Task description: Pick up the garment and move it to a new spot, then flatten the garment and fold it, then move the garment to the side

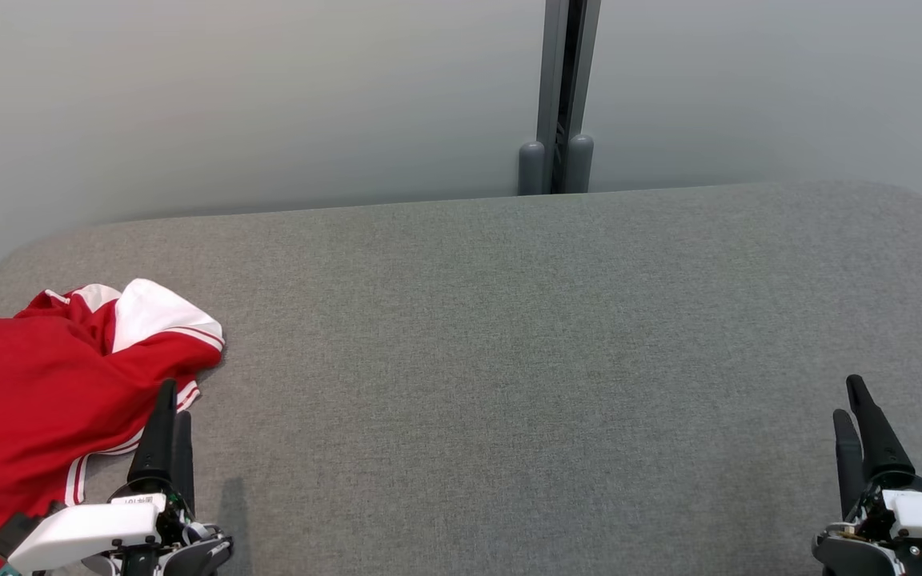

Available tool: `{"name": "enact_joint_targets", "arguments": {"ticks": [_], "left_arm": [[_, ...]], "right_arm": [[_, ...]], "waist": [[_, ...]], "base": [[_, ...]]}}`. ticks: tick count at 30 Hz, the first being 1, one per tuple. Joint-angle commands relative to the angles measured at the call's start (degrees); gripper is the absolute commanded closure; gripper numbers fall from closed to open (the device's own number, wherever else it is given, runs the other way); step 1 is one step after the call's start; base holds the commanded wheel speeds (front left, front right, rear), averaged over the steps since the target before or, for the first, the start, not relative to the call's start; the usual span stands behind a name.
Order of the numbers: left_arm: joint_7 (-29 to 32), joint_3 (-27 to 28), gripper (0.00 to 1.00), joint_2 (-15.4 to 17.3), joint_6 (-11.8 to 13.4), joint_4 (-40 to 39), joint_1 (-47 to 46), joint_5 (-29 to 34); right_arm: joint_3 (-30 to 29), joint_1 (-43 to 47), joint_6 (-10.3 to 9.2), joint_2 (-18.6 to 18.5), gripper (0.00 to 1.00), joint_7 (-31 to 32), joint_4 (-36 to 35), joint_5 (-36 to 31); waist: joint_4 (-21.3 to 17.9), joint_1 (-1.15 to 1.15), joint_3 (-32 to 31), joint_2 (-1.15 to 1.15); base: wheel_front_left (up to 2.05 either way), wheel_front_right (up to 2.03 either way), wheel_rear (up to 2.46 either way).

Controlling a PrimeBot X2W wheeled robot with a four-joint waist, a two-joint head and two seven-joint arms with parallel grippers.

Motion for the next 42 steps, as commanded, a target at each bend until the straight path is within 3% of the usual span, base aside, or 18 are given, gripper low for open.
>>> {"name": "enact_joint_targets", "arguments": {"ticks": [1, 16, 25, 36, 42], "left_arm": [[-0.56, 0.16, 0.00, 0.56, -0.14, -1.49, -1.20, 1.07], [-3.99, 3.58, 0.00, 0.67, -0.18, -3.74, -1.46, 8.27], [-5.93, 5.30, 0.00, 0.72, -0.21, -7.23, -2.29, 15.39], [-8.07, 3.64, 0.00, 0.76, -0.17, -13.83, -1.29, 27.21], [-9.33, -0.01, 0.00, 0.80, 2.53, -18.45, -0.40, 38.67]], "right_arm": [[0.15, -1.06, 0.03, -0.79, 0.00, -0.84, -1.45, -1.96], [-0.22, -3.98, 0.05, -0.87, 0.00, -4.03, -5.84, -17.11], [1.87, -6.48, 0.06, -2.55, 0.00, -5.85, -10.24, -33.29], [5.86, -7.38, 0.08, -3.44, 0.00, -7.84, -15.04, -49.30], [8.27, -6.40, 0.08, -3.97, 0.00, -8.99, -17.67, -57.48]], "waist": [[-0.02, 0.00, -0.01, 0.00], [-0.16, 0.00, 0.05, 0.00], [-0.10, 0.00, 0.17, 0.00], [0.03, 0.00, 0.20, 0.00], [0.09, 0.00, 0.45, 0.00]], "base": [[0.00, 0.00, 0.00], [0.00, 0.00, 0.00], [0.00, 0.00, 0.00], [0.00, 0.00, 0.00], [0.00, 0.00, 0.00]]}}
